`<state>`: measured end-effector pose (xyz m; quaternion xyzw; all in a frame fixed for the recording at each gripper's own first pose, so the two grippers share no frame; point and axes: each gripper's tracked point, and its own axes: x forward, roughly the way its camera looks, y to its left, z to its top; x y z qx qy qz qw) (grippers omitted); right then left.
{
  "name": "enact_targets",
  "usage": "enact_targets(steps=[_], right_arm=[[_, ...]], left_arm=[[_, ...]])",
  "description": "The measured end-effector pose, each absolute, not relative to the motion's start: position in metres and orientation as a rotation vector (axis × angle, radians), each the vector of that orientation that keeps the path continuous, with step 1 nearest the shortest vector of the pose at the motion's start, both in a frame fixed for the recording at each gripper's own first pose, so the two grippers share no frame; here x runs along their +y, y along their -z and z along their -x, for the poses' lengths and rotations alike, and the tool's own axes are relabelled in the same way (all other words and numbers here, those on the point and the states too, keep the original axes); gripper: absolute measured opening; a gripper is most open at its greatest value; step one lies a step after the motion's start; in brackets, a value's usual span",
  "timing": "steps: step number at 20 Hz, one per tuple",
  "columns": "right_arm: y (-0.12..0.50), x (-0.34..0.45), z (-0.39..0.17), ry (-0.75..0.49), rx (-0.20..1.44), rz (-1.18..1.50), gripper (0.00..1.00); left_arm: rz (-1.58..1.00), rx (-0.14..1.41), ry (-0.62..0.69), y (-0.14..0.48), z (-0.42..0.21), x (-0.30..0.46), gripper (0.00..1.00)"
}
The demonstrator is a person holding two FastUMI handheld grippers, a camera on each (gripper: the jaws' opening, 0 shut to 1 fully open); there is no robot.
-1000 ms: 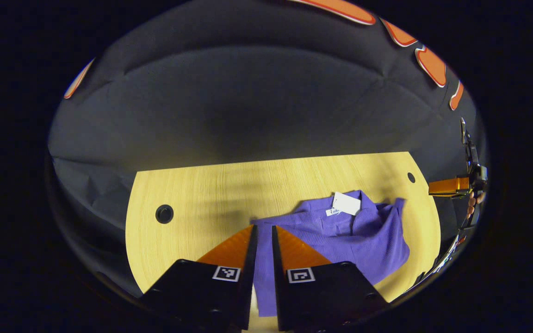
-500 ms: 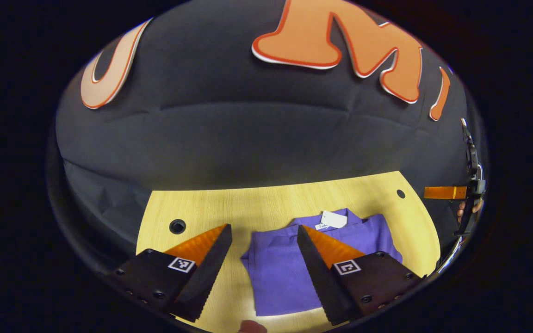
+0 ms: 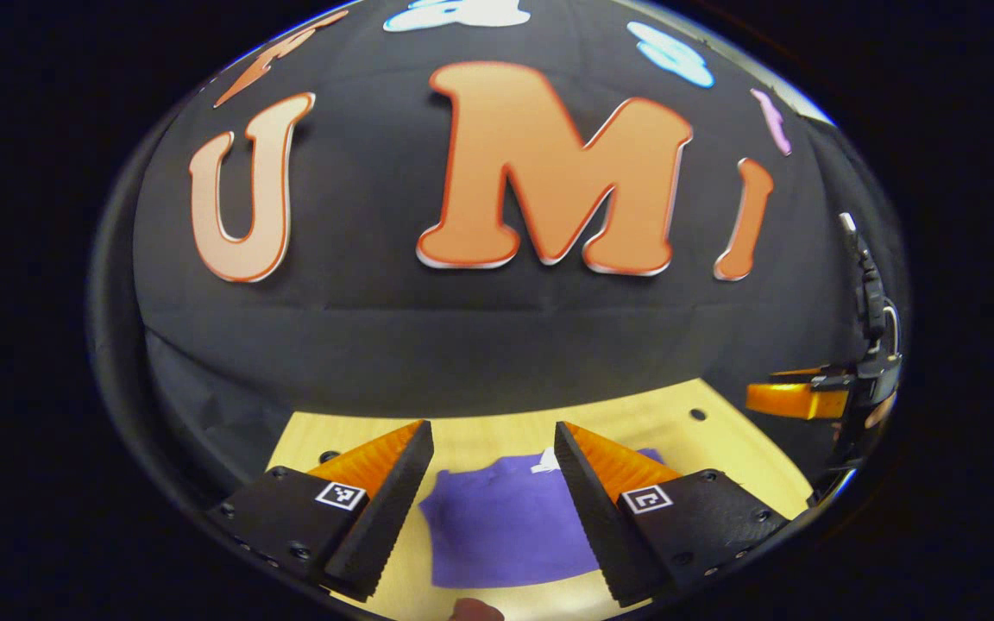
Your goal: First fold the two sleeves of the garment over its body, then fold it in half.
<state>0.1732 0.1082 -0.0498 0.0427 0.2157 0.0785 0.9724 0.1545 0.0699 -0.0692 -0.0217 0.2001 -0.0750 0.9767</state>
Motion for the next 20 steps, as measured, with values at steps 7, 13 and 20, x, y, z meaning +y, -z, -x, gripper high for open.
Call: enact_targets(steps=[7,13,20], right_arm=[[0.006,0.108,-0.105,-0.160,0.247,0.047,0.95],[-0.015,0.114,-0.050,-0.173,0.077,0.102,0.95],[0.002,0.131,0.001,-0.228,0.049,0.085,0.94]], left_arm=[[0.051,0.107,0.181,-0.008,-0.085,0.041,0.92],[-0.012,-0.047,0.110,-0.028,-0.018,0.041,0.87],[-0.055,-0.038,0.029,-0.008,0.045,0.037,0.87]])
